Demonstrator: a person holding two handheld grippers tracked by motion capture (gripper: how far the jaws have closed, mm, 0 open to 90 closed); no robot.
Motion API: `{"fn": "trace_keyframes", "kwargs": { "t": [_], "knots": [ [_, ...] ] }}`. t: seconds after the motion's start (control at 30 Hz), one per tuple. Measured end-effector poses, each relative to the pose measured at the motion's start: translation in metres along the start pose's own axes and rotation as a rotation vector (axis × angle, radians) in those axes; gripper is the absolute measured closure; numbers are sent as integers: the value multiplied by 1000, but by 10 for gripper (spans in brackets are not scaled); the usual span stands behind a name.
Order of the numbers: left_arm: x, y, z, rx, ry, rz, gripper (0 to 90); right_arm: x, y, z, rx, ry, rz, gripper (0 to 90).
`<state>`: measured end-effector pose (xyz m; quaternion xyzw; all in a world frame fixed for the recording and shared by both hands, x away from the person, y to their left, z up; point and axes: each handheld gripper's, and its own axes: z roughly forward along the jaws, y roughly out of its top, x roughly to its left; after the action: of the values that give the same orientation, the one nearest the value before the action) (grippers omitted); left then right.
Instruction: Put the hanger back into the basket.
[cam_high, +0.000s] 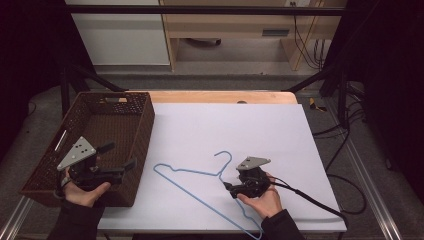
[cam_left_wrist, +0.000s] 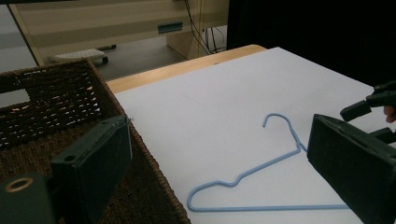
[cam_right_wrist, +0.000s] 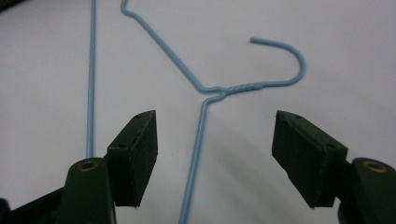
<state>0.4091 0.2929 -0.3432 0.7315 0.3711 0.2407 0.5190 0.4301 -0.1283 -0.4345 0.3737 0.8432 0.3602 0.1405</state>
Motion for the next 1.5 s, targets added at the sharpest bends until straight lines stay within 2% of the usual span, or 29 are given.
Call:
{"fn": "trace_keyframes", "kwargs": {
  "t": [0.1, 0.3, 0.4, 0.43, 0.6, 0.7, 0.73, 0.97, 1.2, 1.27, 1.5],
  "knots": [
    [-1, 0, 1, 1, -2, 0, 62, 2, -2, 5, 34, 1, -13, 339],
    [-1, -1, 3, 9, -3, 1, 62, 10, -5, 16, 99, 1, -35, 436],
    [-2, -1, 3, 10, -4, 4, 63, 11, -7, 19, 108, 6, -36, 467],
    [-2, -1, 3, 11, -5, 6, 63, 12, -8, 21, 123, 13, -21, 514],
    [-3, -2, 4, 15, -5, 6, 64, 12, -9, 25, 146, 8, -33, 600],
    [-4, -2, 5, 19, -6, 9, 64, 14, -11, 29, 178, 16, -20, 677],
    [-4, -2, 6, 21, -5, 13, 65, 14, -12, 30, 193, 14, -30, 696],
    [-6, -1, 6, 20, -3, 17, 67, 16, -12, 31, 197, -23, -9, 790],
    [-8, -3, 10, 33, -6, 19, 69, 19, -11, 31, 209, -46, 20, 834],
    [-8, -3, 11, 35, -6, 19, 70, 20, -11, 31, 209, -48, 12, 837],
    [-13, -3, 15, 49, -16, 32, 71, 22, -9, 32, 221, -61, 50, 868]
  ]
}}
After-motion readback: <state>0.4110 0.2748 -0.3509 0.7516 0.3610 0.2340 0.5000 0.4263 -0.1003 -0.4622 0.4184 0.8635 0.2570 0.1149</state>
